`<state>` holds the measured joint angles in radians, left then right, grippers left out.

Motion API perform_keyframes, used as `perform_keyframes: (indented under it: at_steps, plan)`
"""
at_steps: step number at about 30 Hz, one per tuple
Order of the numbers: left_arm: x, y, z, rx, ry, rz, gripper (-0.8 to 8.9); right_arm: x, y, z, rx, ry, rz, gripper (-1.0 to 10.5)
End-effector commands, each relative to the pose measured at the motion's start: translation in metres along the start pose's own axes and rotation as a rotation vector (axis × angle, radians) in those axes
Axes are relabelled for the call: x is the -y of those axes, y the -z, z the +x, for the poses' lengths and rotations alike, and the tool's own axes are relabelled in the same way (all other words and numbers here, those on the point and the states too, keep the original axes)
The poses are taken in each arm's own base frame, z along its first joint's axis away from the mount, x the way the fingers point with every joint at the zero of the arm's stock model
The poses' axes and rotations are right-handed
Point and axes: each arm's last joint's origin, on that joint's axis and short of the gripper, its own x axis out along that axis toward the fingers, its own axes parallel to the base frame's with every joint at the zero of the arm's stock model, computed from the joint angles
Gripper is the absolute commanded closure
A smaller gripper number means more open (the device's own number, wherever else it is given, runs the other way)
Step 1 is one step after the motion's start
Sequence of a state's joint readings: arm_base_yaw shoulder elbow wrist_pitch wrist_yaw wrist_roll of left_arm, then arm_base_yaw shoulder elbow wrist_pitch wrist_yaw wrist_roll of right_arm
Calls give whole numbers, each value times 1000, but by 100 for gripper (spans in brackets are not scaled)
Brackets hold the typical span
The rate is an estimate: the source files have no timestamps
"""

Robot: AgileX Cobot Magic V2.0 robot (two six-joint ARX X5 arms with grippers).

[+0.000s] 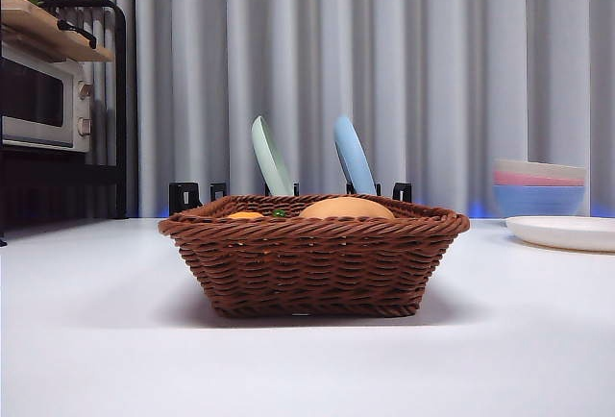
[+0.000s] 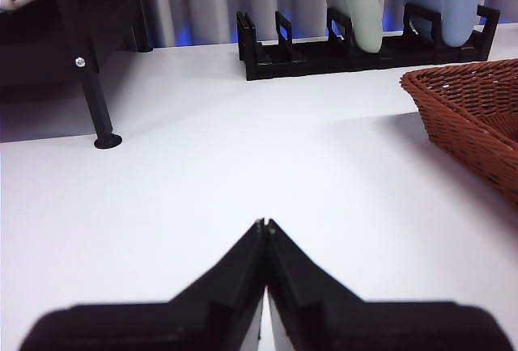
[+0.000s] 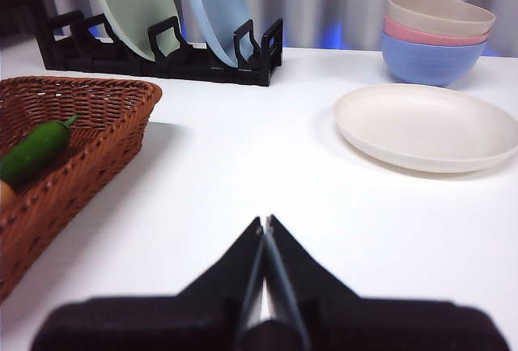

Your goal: Pick up the basket,pick up the corn from the table,pick up the potato from the table,pick up the cucumber from the table,put all items into the basket

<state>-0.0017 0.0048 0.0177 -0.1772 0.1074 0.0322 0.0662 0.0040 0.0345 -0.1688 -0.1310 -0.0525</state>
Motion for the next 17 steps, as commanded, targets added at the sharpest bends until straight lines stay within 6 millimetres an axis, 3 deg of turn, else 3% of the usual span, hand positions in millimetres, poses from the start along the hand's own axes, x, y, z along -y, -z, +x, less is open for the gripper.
perform_keyframes:
  at_steps: [1,17]
  plan:
    - [0,4,1,-12,-3,-11,816,0,7,3,0,-3,36,962]
    - [0,4,1,-12,-3,-11,816,0,10,3,-30,4,51,962]
